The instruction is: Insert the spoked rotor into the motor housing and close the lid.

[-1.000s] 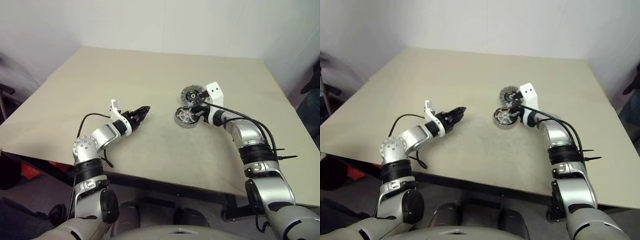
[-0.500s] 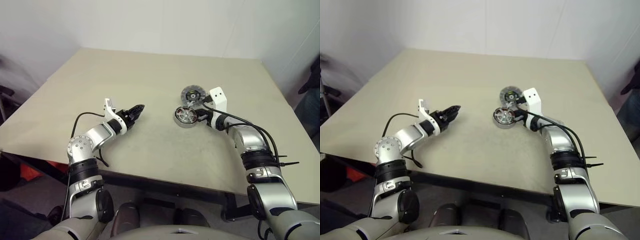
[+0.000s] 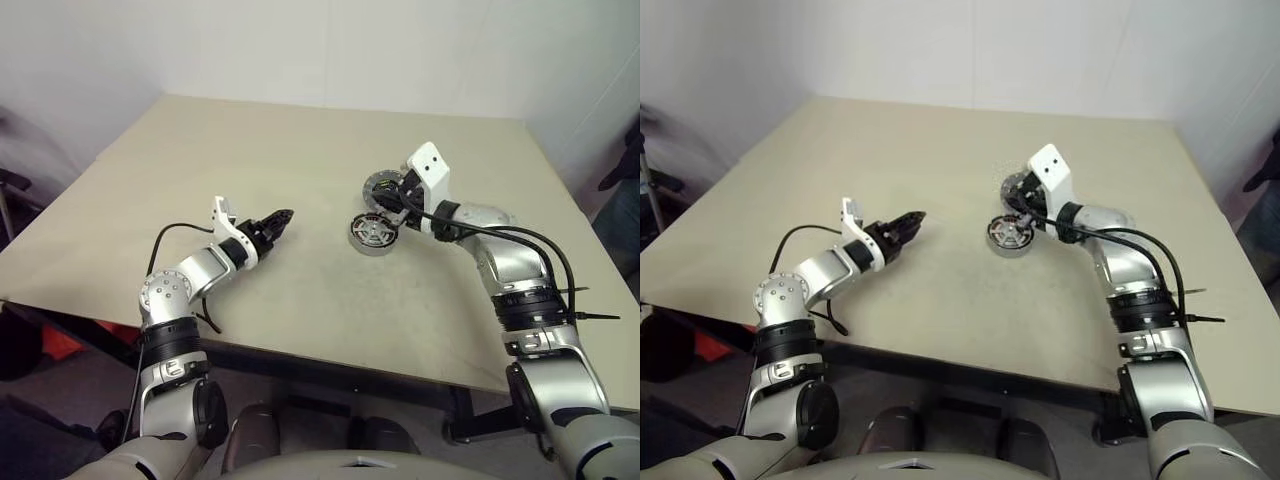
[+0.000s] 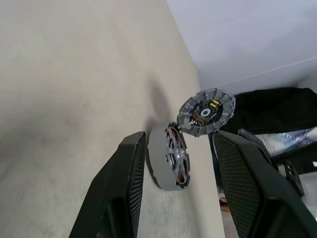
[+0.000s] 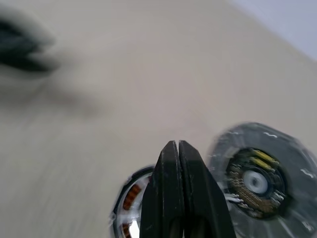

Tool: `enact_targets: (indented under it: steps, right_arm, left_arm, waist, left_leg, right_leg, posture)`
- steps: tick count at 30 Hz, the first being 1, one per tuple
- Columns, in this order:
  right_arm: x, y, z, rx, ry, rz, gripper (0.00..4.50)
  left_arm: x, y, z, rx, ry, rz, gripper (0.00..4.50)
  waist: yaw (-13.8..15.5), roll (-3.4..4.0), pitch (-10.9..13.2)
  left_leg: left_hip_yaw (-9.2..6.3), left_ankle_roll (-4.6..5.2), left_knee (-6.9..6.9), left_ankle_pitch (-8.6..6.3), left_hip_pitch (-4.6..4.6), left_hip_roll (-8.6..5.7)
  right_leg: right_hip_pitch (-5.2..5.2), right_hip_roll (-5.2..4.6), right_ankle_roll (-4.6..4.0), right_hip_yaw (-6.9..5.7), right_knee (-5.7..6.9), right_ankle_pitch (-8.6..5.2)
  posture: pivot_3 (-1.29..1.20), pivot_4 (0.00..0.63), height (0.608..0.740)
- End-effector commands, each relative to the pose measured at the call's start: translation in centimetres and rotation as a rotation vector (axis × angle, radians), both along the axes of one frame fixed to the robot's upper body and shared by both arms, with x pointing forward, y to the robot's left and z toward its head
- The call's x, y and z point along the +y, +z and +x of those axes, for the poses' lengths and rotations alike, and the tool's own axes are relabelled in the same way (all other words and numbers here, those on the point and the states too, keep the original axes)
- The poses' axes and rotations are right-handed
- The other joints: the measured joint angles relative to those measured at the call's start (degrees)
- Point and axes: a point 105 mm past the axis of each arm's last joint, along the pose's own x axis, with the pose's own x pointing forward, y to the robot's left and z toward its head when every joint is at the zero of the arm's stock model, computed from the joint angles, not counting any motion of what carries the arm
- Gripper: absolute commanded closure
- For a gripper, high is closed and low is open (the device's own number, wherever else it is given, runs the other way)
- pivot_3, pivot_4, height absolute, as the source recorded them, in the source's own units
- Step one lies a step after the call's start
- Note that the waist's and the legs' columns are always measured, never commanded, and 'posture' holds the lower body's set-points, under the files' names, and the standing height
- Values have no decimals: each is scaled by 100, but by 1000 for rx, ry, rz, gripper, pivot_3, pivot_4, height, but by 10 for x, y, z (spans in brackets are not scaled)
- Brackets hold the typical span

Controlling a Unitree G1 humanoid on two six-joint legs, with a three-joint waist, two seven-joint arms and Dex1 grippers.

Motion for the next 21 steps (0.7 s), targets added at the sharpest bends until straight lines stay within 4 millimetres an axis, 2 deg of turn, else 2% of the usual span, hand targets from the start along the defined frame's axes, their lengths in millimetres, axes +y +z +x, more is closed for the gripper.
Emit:
enact_targets:
  steps: [1,4,7,10,12,16,21]
  right_arm:
    - [4,7,-11,-70,293,-297,4099]
    - [4,9,-7,-81,400,-414,3235]
    - [6,14,9,-156,398,-491,2233]
    - [5,12,15,-157,432,-554,1230]
    - [6,10,16,-133,459,-562,1230]
    - [-8,-10,19,-60,486,-695,1230]
    - [-16,-9,23,-41,485,-767,1230]
  left_arm:
    - [0,6,3,-32,-1,-8,2163]
    - [1,6,4,-37,5,-9,2163]
    - [1,6,4,-43,14,-14,2163]
    - [3,4,2,-43,28,-19,2163]
    - [4,3,1,-42,37,-21,2163]
    - [8,0,-1,-40,65,-28,2163]
    - [10,-1,-4,-38,84,-36,2163]
  waist:
    - [-4,0,0]
    - [-53,0,0]
    - [-128,-1,1]
    - [-154,-1,1]
    - [-163,-2,2]
    - [-168,-3,2]
    - [-186,-2,3]
  left_leg:
    - [0,4,4,0,-3,0]
    - [2,30,14,-13,-5,3]
    - [1,32,29,-13,-10,5]
    - [0,37,54,-16,-17,5]
    - [1,40,69,-19,-18,7]
    - [-2,28,83,-22,-17,10]
    - [-2,23,87,-25,-17,11]
  right_leg:
    - [-2,0,0,0,0,0]
    - [-4,0,-1,0,10,1]
    - [-12,0,-5,-2,29,0]
    - [-18,-2,-13,-3,56,-5]
    - [-20,-3,-18,-3,73,-9]
    - [-21,-3,-20,-6,90,-10]
    - [-23,-3,-22,-5,94,-9]
  posture:
    - [0,0,740]
    - [0,0,740]
    - [0,0,740]
    - [0,0,740]
    - [0,0,740]
    - [0,0,740]
    - [0,0,740]
